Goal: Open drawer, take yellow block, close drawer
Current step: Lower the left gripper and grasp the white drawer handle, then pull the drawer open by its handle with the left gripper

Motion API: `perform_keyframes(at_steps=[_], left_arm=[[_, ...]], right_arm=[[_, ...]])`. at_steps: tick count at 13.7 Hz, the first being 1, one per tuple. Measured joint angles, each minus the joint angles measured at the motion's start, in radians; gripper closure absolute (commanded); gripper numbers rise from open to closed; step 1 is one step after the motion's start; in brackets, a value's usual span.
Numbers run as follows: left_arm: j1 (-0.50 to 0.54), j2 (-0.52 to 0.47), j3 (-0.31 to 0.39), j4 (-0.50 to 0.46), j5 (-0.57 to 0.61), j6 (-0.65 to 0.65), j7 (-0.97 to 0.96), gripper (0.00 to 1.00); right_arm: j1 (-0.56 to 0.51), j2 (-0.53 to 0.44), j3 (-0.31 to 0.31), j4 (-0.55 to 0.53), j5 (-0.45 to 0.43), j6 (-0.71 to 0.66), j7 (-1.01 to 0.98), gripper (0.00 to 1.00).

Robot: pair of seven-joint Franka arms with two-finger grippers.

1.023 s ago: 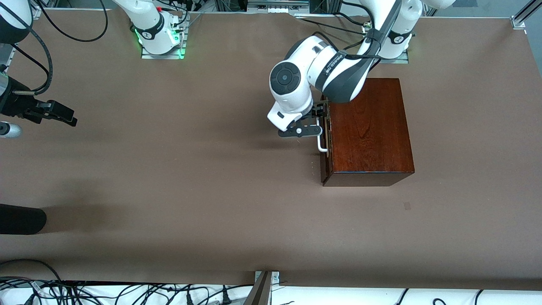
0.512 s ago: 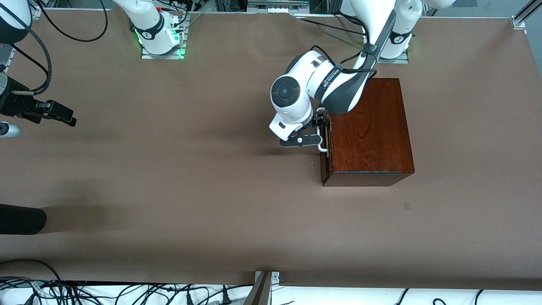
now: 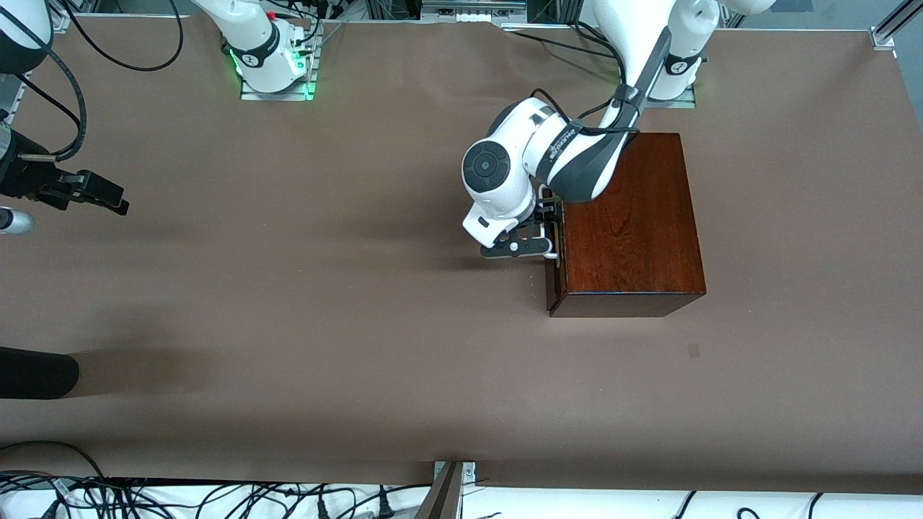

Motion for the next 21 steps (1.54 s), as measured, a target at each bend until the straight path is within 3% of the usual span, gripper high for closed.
perform_keyframes(at_steps=[21], left_arm=[[-0.006,0.030,-0.005,0.000,-0.023,0.054,-0.002,0.00]], right_arm=[[0.000,0.000,0.000,0.000,0.000,-0.014,0.001,0.00]])
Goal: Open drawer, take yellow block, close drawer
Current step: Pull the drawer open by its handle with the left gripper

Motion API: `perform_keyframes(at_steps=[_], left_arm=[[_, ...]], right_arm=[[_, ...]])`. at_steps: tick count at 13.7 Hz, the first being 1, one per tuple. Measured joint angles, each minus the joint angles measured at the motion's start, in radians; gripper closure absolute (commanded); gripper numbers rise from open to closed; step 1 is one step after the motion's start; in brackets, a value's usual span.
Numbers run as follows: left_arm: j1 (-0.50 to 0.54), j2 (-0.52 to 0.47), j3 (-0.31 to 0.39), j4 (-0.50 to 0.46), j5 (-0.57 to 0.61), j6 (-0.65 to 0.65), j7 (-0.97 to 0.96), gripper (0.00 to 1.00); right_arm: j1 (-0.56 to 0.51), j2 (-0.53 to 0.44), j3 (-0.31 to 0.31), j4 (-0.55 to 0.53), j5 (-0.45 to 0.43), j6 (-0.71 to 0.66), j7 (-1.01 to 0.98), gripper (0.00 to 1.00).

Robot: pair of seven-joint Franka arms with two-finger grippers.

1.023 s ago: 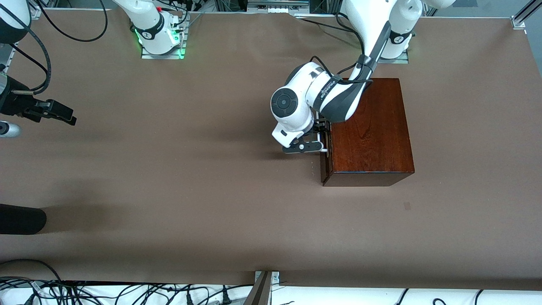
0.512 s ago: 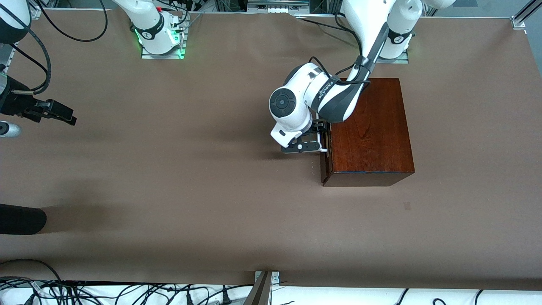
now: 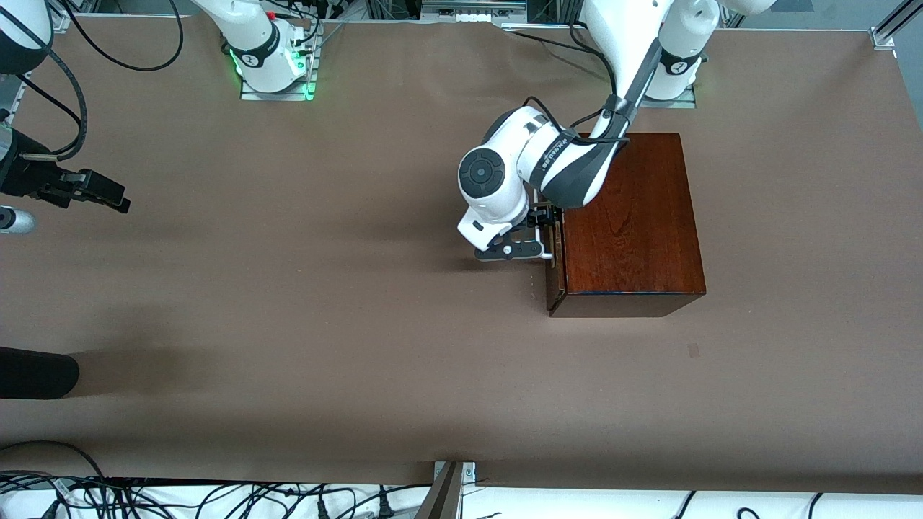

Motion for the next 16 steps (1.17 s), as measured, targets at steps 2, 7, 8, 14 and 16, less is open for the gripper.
perform_keyframes(at_steps=[2,7,8,14,16], left_arm=[[-0.001,0.005,-0.001,0.000,0.000,0.006,0.000,0.00],[-0.009,0.013,-0.001,0.003,-0.008,0.014,0.000,0.00],[-0.012,0.013,-0.001,0.004,-0.010,0.017,0.000,0.00],[-0.045,0.016,0.000,0.012,-0.020,0.029,-0.002,0.00],[-0.068,0.023,-0.002,0.024,-0.023,0.032,-0.029,0.00]], right_arm=[[0.000,0.000,0.000,0.000,0.000,0.000,0.000,0.00],[0.000,0.000,0.000,0.000,0.000,-0.001,0.000,0.00],[0.000,0.000,0.000,0.000,0.000,-0.001,0.000,0.00],[0.000,0.000,0.000,0.000,0.000,-0.001,0.000,0.00],[0.000,0.000,0.000,0.000,0.000,-0.001,0.000,0.00]])
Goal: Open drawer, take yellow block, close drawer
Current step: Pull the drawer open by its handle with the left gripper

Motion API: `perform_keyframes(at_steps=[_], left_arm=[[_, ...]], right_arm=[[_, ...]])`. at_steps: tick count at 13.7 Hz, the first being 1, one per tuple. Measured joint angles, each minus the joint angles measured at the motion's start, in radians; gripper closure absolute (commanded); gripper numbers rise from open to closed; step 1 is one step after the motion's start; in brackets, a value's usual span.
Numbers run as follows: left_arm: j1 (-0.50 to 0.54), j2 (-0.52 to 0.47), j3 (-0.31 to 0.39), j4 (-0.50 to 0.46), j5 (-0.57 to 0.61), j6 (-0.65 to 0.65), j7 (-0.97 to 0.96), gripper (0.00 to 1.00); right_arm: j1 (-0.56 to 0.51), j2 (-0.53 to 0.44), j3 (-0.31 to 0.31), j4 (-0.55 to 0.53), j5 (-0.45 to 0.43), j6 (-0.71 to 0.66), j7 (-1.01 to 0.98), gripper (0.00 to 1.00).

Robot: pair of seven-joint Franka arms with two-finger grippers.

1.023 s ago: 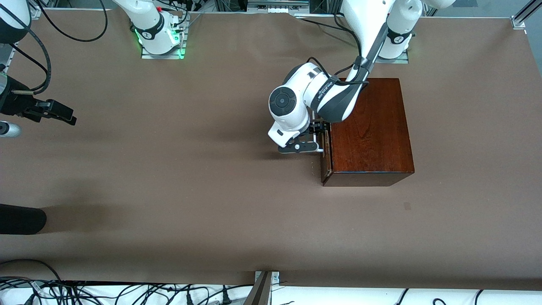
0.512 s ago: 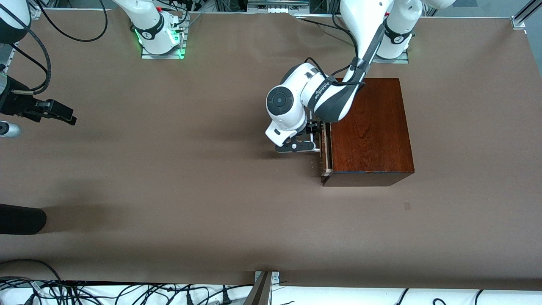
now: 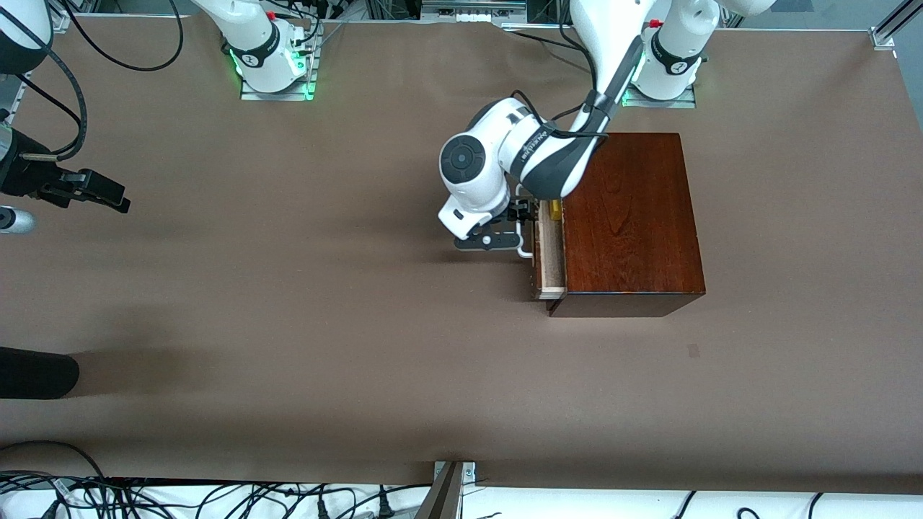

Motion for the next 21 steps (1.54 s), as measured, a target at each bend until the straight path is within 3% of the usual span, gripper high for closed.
perform_keyframes(at_steps=[21], left_arm=[[-0.072,0.063,0.012,0.096,-0.001,0.015,-0.052,0.00]], right_arm=[[-0.001,0.000,0.000,0.000,-0.001,0.001,0.000,0.00]])
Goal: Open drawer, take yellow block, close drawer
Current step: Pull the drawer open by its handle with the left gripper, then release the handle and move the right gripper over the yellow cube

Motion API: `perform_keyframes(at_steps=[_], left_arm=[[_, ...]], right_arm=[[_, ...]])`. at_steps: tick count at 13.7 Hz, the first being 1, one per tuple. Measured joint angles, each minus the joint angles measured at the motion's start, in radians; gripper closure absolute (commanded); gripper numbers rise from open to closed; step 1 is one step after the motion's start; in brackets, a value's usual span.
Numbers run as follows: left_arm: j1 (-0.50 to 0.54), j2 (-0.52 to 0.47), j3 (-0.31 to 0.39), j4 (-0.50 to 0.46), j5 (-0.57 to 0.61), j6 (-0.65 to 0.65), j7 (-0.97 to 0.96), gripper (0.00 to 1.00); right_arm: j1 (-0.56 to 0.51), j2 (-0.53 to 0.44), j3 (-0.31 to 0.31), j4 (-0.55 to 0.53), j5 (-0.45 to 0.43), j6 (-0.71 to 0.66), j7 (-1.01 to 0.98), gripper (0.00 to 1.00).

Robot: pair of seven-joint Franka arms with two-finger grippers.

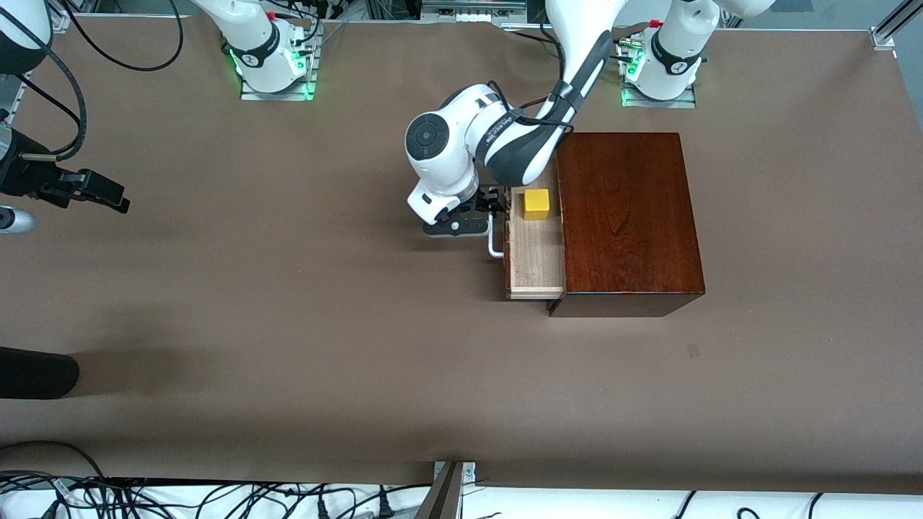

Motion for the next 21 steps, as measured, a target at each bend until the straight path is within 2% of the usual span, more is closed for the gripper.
perform_keyframes(at_steps=[12,21], left_arm=[[-0.023,0.005,0.001,0.020,-0.019,-0.005,-0.039,0.00],[-0.037,-0.020,-0.010,0.087,-0.047,-0.161,-0.048,0.00]], right_arm=[[0.001,-0.001,0.002,0.000,0.000,0.000,0.000,0.00],[0.001,-0.001,0.002,0.000,0.000,0.000,0.000,0.00]])
